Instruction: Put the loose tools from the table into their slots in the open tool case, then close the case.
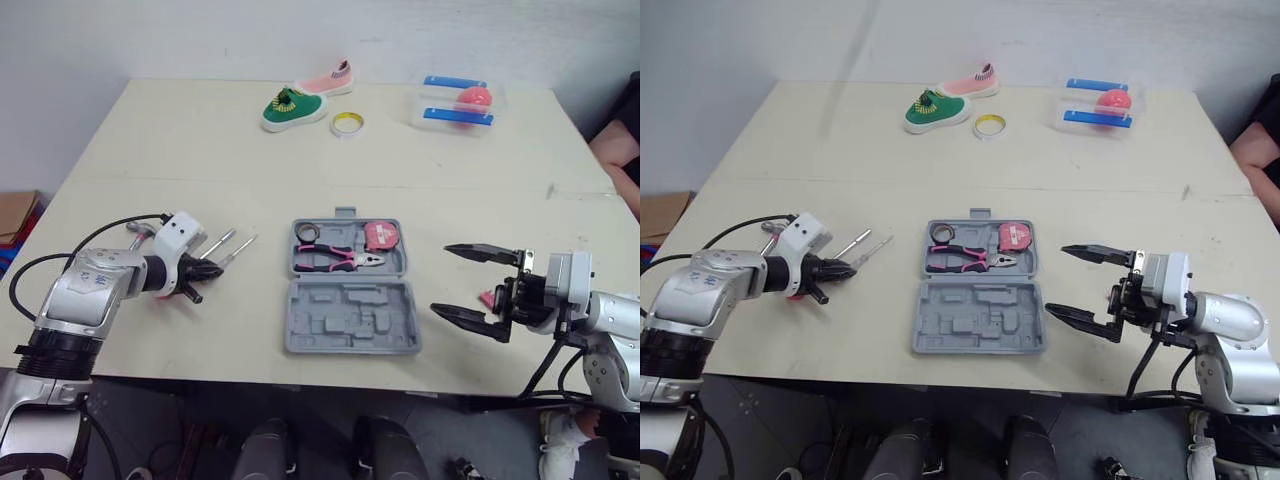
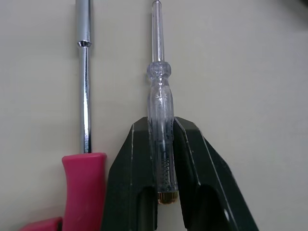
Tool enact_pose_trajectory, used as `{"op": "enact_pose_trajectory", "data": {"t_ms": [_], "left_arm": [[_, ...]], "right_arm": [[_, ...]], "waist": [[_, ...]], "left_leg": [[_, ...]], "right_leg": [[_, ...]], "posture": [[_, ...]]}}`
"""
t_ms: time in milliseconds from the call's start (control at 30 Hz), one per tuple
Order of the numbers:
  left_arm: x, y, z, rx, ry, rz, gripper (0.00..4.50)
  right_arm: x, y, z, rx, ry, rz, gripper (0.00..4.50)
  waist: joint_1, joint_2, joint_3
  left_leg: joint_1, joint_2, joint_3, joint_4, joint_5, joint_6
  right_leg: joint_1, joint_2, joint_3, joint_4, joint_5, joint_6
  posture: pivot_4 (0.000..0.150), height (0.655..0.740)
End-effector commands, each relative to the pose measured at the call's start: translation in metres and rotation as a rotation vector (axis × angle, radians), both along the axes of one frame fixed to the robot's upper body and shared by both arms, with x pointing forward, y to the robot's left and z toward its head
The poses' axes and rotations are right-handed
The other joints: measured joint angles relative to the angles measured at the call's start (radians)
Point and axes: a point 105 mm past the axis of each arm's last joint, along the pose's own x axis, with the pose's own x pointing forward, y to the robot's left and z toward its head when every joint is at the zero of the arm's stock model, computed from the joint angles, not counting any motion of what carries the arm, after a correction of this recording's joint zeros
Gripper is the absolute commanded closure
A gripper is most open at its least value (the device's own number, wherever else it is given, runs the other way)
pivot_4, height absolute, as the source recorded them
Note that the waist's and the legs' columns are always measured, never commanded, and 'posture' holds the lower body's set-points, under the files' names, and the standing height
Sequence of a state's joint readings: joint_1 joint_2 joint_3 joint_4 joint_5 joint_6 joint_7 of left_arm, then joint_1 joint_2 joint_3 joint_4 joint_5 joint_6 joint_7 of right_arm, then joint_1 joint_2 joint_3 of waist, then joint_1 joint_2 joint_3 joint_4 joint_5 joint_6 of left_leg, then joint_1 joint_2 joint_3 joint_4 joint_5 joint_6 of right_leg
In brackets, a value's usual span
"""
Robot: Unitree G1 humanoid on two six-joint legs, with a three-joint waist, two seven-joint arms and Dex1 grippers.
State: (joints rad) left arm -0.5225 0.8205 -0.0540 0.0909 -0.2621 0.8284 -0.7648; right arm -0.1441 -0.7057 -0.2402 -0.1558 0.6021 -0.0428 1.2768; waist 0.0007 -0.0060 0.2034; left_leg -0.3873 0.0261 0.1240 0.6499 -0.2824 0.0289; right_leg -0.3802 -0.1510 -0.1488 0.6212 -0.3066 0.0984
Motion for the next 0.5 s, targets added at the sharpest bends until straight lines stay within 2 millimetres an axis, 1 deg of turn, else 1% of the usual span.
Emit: {"op": "enact_pose_trajectory", "data": {"t_ms": [33, 67, 100, 133, 200, 233, 300, 333, 367, 400, 433, 500], "left_arm": [[0.0, -0.005, 0.0, -0.015, -0.04, -0.044, 4.46], [-0.001, -0.013, 0.015, -0.035, -0.096, -0.105, 4.46], [-0.002, -0.019, 0.025, -0.049, -0.136, -0.15, 4.46], [-0.005, -0.029, 0.042, -0.045, -0.197, -0.222, 4.46], [-0.012, -0.043, 0.06, -0.023, -0.267, -0.334, 4.46], [-0.016, -0.049, 0.065, -0.012, -0.288, -0.38, 4.46], [-0.028, -0.079, 0.082, -0.019, -0.313, -0.531, 4.46], [-0.036, -0.094, 0.086, -0.023, -0.312, -0.607, 4.46], [-0.041, -0.104, 0.089, -0.023, -0.309, -0.657, 4.46], [-0.042, -0.109, 0.087, -0.028, -0.279, -0.665, 4.46], [-0.044, -0.118, 0.08, 0.002, -0.246, -0.693, 4.46], [-0.046, -0.127, 0.072, 0.041, -0.209, -0.719, 4.46]], "right_arm": [[-0.004, 0.003, 0.012, -0.007, -0.035, 0.002, 0.0], [-0.004, 0.002, 0.014, -0.012, -0.039, -0.007, 0.0], [-0.004, 0.001, 0.015, -0.015, -0.041, -0.013, 0.0], [-0.003, 0.0, 0.016, -0.023, -0.054, -0.027, 0.0], [-0.001, -0.004, 0.018, -0.029, -0.068, -0.054, 0.0], [0.0, -0.006, 0.019, -0.028, -0.072, -0.066, 0.0], [0.0, -0.015, 0.014, -0.063, -0.044, -0.087, 0.0], [-0.001, -0.019, 0.011, -0.081, -0.024, -0.093, 0.0], [-0.001, -0.022, 0.008, -0.092, -0.012, -0.096, 0.0], [-0.001, -0.024, 0.007, -0.098, -0.01, -0.101, 0.0], [0.001, -0.026, 0.005, -0.093, -0.005, -0.112, 0.0], [0.003, -0.029, 0.004, -0.085, -0.001, -0.126, 0.0]], "waist": [[0.003, 0.0, 0.0], [0.005, 0.0, 0.0], [0.008, 0.0, 0.0], [0.009, 0.0, 0.0], [0.015, -0.002, 0.001], [0.018, -0.002, 0.001], [0.023, -0.002, 0.001], [0.027, -0.002, 0.001], [0.029, -0.002, 0.001], [0.029, -0.002, 0.001], [0.027, -0.002, 0.001], [0.023, -0.002, 0.001]], "left_leg": [[0.0, 0.0, 0.0, 0.0, 0.0, 0.0], [0.0, 0.0, 0.0, 0.001, 0.0, 0.0], [0.0, 0.0, 0.0, 0.001, 0.0, 0.0], [-0.001, 0.0, 0.0, 0.001, 0.0, 0.0], [-0.004, 0.0, 0.0, 0.001, 0.0, 0.0], [-0.005, 0.0, 0.0, 0.001, 0.0, 0.0], [-0.005, 0.0, 0.0, 0.001, 0.0, 0.0], [-0.006, 0.0, 0.0, 0.001, 0.0, 0.0], [-0.007, -0.001, 0.0, 0.001, 0.0, 0.0], [-0.007, -0.001, -0.001, 0.002, 0.0, 0.0], [-0.007, -0.001, 0.0, 0.002, -0.001, 0.001], [-0.004, -0.002, 0.001, 0.003, -0.001, 0.002]], "right_leg": [[0.0, 0.0, 0.0, 0.0, 0.0, 0.0], [0.0, 0.0, 0.0, 0.0, 0.0, 0.0], [0.0, 0.0, 0.0, 0.0, 0.0, 0.0], [-0.001, 0.0, 0.0, 0.0, 0.0, 0.0], [-0.003, 0.0, 0.0, -0.001, 0.0, -0.001], [-0.004, 0.0, 0.0, -0.001, 0.001, -0.001], [-0.004, 0.001, -0.001, -0.001, 0.001, -0.001], [-0.004, 0.002, -0.001, -0.001, 0.001, -0.001], [-0.004, 0.002, -0.002, -0.001, 0.001, -0.001], [-0.004, 0.002, -0.003, 0.0, 0.001, -0.001], [-0.003, 0.002, -0.002, 0.0, 0.001, -0.001], [0.0, 0.002, -0.002, -0.001, 0.001, -0.001]], "posture": [[0.15, 0.74], [0.15, 0.74], [0.15, 0.74], [0.15, 0.74], [0.15, 0.74], [0.15, 0.74], [0.15, 0.74], [0.15, 0.74], [0.15, 0.74], [0.15, 0.74], [0.15, 0.74], [0.15, 0.74]]}}
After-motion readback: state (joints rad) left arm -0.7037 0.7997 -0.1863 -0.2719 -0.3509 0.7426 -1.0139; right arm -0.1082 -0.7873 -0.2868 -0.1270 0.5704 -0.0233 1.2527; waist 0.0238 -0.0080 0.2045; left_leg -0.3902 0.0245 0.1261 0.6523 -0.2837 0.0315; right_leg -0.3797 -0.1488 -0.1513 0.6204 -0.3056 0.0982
